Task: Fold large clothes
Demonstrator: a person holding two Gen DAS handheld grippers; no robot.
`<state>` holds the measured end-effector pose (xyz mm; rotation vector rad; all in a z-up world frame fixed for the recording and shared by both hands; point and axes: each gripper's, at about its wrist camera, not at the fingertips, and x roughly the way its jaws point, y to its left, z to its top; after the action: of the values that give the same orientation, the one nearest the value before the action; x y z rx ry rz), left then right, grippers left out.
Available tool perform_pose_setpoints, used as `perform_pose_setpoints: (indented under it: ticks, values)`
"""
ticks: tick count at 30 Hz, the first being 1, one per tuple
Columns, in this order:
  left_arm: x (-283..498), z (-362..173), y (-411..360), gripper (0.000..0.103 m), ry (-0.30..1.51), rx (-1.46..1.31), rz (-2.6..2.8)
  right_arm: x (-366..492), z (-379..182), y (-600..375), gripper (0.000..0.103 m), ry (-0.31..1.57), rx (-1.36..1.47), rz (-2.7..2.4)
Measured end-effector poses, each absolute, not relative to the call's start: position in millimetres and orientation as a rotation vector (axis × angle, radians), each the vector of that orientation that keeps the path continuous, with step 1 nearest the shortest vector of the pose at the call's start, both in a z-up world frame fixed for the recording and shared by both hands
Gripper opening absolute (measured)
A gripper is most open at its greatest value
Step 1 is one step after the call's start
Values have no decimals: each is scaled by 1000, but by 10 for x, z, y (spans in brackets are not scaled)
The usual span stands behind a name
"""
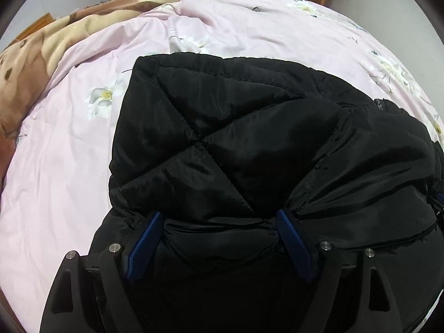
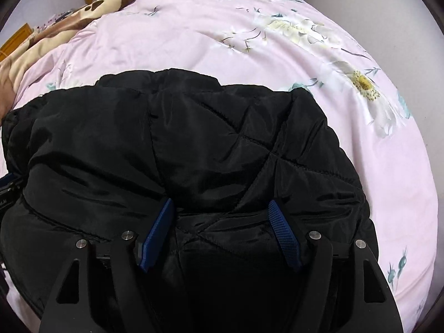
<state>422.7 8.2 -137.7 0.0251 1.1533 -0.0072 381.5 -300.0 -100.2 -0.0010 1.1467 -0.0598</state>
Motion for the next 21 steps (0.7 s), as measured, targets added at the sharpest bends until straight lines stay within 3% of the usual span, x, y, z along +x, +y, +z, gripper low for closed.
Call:
perform_pose_setpoints:
  ticks: [6,21]
  values:
    - [4241,-1240,131,83,1149,13,10,3814,-921,-2876,70,1139,-35,-83]
    - [3613,-553,373,83,1010,80,-8,3249,-75,-2949,71,960,39,-70]
